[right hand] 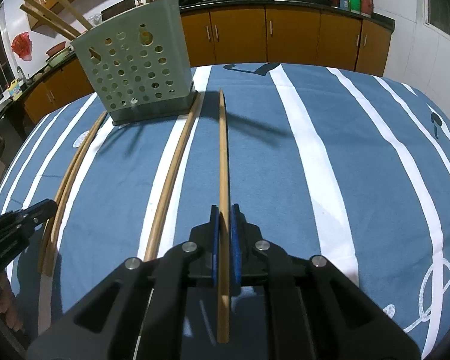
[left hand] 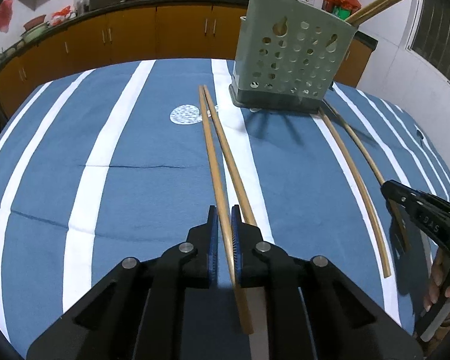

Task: Organize utensils
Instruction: 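Grasp a wooden chopstick on the cloth with the right tool while the left tool grasps another, then hold both grasped chopsticks steady above the cloth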

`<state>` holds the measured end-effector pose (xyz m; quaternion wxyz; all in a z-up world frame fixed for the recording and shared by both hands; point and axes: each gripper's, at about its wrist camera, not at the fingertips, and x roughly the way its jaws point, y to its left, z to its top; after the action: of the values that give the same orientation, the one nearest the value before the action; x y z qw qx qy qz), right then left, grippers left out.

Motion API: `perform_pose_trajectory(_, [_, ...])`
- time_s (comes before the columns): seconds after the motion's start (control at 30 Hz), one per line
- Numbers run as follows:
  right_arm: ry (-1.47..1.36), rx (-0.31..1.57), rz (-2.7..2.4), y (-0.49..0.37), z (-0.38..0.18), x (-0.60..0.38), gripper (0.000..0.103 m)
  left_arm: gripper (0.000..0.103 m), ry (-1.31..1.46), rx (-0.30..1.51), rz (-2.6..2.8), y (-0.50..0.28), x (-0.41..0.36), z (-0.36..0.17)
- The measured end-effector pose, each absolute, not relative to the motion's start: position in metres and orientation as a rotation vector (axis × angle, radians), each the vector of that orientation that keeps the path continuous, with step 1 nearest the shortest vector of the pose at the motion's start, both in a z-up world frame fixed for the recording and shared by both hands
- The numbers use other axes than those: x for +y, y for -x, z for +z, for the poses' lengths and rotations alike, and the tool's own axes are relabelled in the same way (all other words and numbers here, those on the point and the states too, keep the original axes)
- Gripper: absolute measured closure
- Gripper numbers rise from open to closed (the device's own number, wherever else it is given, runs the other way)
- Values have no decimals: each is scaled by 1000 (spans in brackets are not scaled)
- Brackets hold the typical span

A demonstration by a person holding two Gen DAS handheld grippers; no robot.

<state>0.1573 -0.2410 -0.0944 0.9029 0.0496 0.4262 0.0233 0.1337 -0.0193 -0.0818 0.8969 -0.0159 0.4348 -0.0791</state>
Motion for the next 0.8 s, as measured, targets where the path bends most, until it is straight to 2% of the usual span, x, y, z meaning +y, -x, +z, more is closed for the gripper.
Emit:
perform_pose_trajectory(0.23, [-63,869,51,-161,-94,-232,95,95,55,896,-75,-148,7,-82])
perform_pose_trajectory(0.8, [-101,860,14,-166,-96,-243,92,95,65,886,-63,-149,21,-81])
